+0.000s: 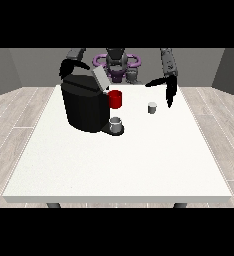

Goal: Insert the coffee pod into the coffee machine and close the lid

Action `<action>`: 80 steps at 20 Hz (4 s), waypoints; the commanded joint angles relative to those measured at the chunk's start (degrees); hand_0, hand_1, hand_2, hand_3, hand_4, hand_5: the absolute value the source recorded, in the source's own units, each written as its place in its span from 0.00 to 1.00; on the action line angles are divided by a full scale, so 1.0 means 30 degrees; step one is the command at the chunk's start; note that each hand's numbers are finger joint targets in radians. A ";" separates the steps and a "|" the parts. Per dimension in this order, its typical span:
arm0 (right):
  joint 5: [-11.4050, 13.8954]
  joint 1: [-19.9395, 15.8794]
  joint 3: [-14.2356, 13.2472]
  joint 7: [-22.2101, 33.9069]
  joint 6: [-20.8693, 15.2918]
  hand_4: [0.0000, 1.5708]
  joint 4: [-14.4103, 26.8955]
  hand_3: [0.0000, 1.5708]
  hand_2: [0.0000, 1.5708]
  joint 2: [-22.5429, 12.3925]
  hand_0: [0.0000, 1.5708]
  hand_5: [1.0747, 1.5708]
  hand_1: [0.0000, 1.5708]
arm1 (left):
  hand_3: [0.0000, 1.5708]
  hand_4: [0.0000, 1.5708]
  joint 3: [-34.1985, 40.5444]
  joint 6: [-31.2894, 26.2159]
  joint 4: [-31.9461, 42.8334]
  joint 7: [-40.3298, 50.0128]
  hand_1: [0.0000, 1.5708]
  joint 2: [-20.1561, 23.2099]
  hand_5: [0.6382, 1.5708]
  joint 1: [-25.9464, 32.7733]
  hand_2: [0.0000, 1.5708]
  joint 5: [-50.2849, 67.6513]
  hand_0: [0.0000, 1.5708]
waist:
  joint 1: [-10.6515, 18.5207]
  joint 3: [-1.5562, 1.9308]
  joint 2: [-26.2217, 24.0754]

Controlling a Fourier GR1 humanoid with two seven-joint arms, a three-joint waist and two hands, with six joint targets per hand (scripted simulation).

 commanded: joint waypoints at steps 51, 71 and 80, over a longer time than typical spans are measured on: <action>0.0081 -0.2540 -0.0929 -0.0690 -0.1665 0.27 0.5561 0.00 0.00 0.0356 0.00 1.00 0.00 | 0.87 0.38 -0.2253 0.2031 0.7900 -0.4027 0.89 0.1100 1.00 -0.7743 0.91 -0.9058 0.89 | 0.0373 0.0023 0.0063; -0.0275 -0.3091 -0.0390 -0.0802 -0.0157 0.30 0.6261 0.00 0.00 0.0085 0.00 1.00 0.00 | 0.78 0.35 -0.1376 0.0111 0.6647 -0.1371 0.64 0.1368 1.00 -1.1831 0.76 -0.9593 0.64 | -0.1205 0.0014 -0.0249; 0.0328 -0.4007 0.0104 0.0202 -0.0921 0.31 0.4807 0.00 0.00 -0.0084 0.00 1.00 0.00 | 0.81 0.31 -0.0070 -0.0560 0.7298 -0.1251 0.82 0.2355 1.00 -1.3845 0.85 -0.8929 0.82 | -0.2291 0.0010 0.0812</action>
